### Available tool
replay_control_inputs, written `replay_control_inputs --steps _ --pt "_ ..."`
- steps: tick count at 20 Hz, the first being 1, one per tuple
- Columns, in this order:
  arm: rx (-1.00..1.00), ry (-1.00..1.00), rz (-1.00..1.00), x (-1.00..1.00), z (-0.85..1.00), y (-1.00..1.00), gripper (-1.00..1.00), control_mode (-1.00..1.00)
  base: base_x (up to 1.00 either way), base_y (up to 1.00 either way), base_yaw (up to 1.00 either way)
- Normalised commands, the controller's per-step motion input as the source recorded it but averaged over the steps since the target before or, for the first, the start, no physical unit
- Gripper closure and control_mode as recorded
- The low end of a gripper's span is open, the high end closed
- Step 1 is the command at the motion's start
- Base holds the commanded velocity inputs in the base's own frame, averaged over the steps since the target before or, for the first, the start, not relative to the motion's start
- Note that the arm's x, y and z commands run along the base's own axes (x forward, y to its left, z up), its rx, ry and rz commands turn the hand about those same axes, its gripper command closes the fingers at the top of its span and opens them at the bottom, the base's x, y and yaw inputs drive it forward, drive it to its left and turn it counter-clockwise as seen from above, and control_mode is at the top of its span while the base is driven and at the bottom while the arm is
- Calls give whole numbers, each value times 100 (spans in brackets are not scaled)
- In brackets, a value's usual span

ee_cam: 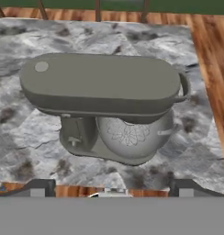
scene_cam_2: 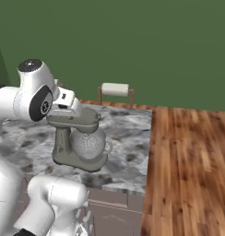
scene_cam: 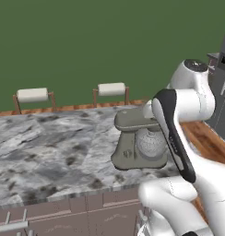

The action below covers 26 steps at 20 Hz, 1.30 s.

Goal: Navigate to the toaster oven.

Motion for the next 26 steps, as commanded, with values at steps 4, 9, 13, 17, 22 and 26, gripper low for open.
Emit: replay_control_inputs --steps 4,9,13,17,22,26 --pt "-2 -31 0 -74 6 -3 -100 -100 0 0 0" --pt "0 -15 0 -45 4 -36 -100 100 -37 -40 -1" --pt "0 0 0 0 0 0 -100 100 -78 -100 -11" --pt "0 0 0 0 0 0 -100 100 -25 -100 -25" --pt "0 0 0 0 0 0 -100 100 0 -91 -65" --pt "0 0 0 0 0 0 -100 100 0 -19 -94"
